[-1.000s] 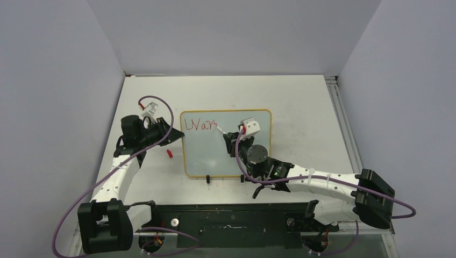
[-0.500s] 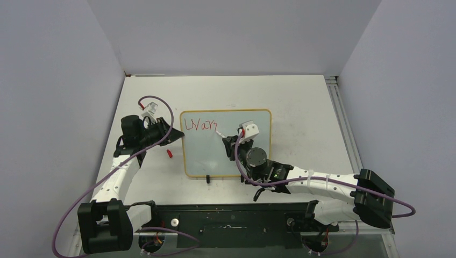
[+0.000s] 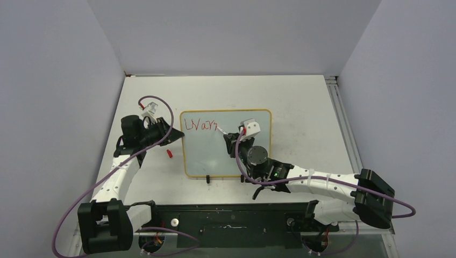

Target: Write a sentence on the whiteboard

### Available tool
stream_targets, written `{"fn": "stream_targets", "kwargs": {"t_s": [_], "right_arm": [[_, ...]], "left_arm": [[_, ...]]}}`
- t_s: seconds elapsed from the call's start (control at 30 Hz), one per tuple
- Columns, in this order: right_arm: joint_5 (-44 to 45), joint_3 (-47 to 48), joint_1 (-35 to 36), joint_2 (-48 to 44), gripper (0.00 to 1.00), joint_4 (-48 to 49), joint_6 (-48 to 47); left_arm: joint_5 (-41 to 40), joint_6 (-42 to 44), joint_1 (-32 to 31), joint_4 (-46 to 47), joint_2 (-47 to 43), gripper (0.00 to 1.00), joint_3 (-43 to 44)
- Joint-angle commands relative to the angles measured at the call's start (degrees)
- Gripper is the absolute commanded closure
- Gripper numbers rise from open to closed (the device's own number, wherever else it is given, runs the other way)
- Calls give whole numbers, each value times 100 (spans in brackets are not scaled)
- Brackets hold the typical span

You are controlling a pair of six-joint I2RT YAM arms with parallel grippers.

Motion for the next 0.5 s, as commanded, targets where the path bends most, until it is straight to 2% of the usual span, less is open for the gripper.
{"fn": "stream_targets", "kwargs": {"t_s": [0.0, 0.47], "right_arm": [[297, 232, -94, -16, 95, 260, -129], [359, -33, -126, -209, 95, 47, 34]], "left_arm": [[142, 46, -34, 81, -67, 81, 256], [141, 46, -33, 93, -53, 81, 256]]}}
